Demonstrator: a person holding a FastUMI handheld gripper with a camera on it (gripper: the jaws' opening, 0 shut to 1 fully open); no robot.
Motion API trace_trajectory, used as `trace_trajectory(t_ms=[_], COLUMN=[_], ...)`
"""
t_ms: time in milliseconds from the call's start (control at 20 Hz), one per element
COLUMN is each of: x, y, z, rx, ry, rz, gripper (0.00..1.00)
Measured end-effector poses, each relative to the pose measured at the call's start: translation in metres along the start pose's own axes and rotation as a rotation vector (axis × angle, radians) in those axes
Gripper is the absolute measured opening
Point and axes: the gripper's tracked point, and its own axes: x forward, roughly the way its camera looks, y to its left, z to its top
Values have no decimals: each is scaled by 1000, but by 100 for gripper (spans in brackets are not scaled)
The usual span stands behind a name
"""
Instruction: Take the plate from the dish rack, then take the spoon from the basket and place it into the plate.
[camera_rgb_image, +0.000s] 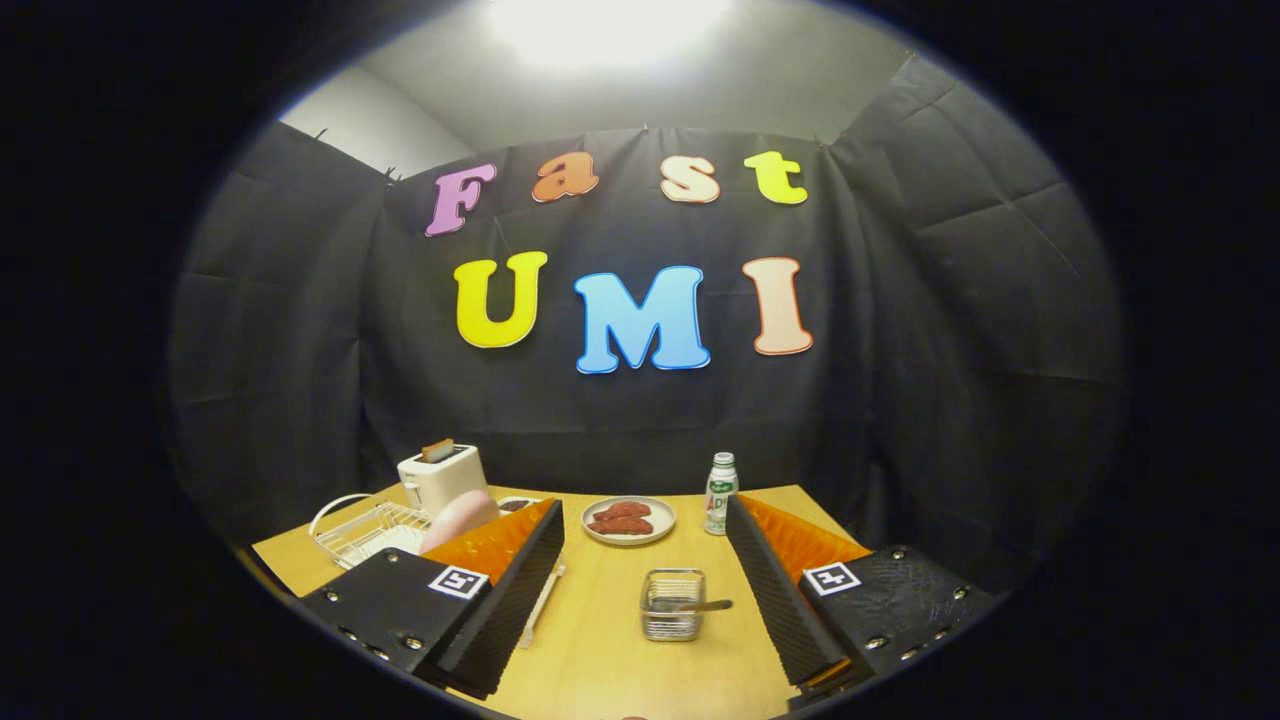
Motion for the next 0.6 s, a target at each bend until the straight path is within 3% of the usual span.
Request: trace_trajectory(t_ms=[250,600], x=[57,132], y=[82,161], z=[-18,-75], rx=[77,164], ry=[80,321], rz=[-3,-18], gripper=[99,99])
